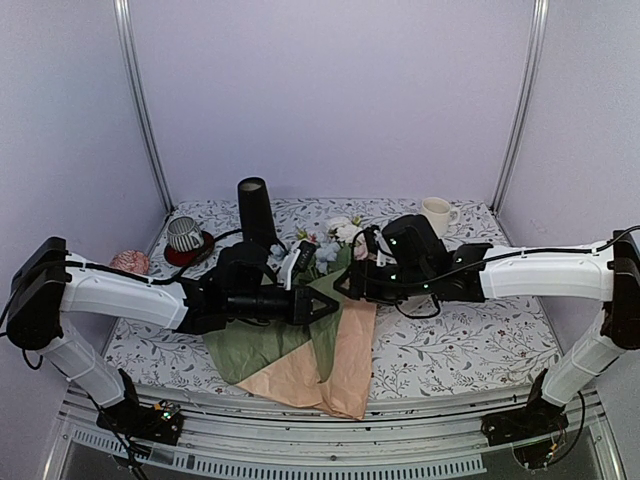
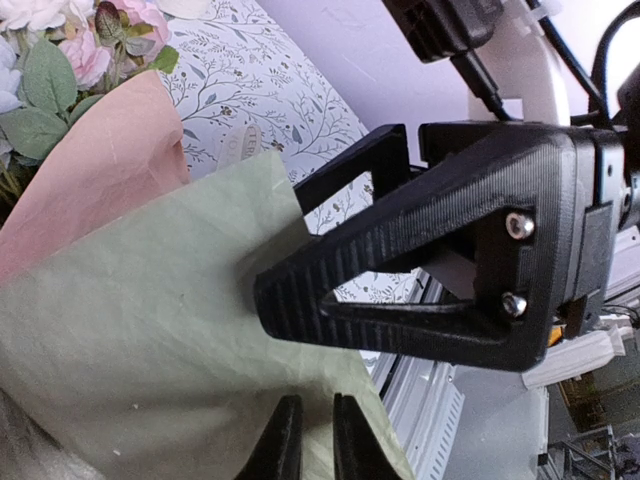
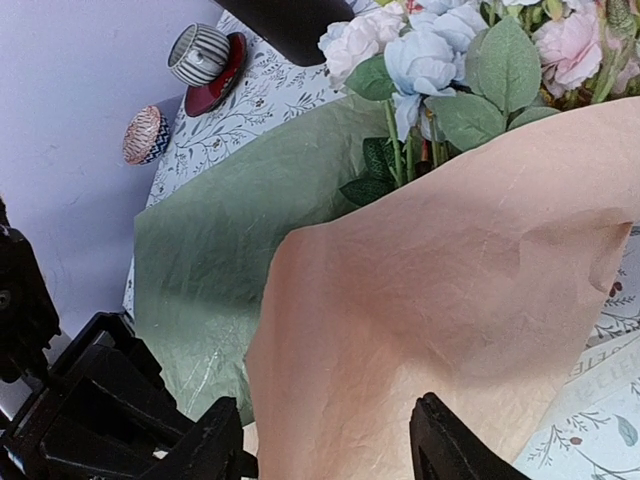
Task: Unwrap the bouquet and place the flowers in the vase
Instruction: Unfold the two-thirds folded wrapping paper into folded wrapping paper.
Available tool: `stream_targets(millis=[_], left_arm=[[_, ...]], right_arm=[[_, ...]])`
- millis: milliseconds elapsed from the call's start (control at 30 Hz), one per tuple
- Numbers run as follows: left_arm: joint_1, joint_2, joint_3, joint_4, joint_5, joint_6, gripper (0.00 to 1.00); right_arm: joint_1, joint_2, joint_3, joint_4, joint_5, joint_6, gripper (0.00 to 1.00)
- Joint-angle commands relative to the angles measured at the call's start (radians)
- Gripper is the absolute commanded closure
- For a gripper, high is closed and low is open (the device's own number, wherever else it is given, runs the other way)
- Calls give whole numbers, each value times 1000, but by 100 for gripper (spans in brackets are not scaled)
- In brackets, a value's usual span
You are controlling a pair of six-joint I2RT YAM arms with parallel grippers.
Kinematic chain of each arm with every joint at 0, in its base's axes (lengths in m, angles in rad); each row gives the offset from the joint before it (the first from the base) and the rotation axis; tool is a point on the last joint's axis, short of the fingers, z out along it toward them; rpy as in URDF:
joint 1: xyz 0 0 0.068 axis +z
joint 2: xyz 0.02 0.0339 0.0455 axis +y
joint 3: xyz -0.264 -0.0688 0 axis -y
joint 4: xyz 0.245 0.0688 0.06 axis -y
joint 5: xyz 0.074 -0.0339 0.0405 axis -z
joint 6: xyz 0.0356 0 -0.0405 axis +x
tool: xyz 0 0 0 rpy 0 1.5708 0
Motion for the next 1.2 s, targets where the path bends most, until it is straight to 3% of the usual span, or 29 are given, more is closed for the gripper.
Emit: stream_targets(millis=[0, 300, 400, 500, 533, 867, 1167], left_arm=[[-11, 4, -10, 12, 4, 6, 86], [-11, -2, -7, 4, 3, 10, 86], [-11, -6, -8, 2, 1, 10, 86], [-11, -13, -10, -2, -1, 10, 86], [-11, -15, -10, -2, -1, 10, 86], [-12, -59, -13, -19, -10, 16, 86], [-13, -83, 14, -59, -7, 23, 85]], right_arm=[[-11, 23, -12, 85, -74, 18, 43], [-16, 107, 64, 66, -61, 44, 48], [-16, 116, 71, 79, -80, 48, 59], [-17, 100, 71, 86, -84, 45, 90], [-19, 90, 70, 86, -81, 41, 96], [-100, -123, -53, 32, -16, -22, 98], [-159, -366, -186, -145, 145, -63, 98]])
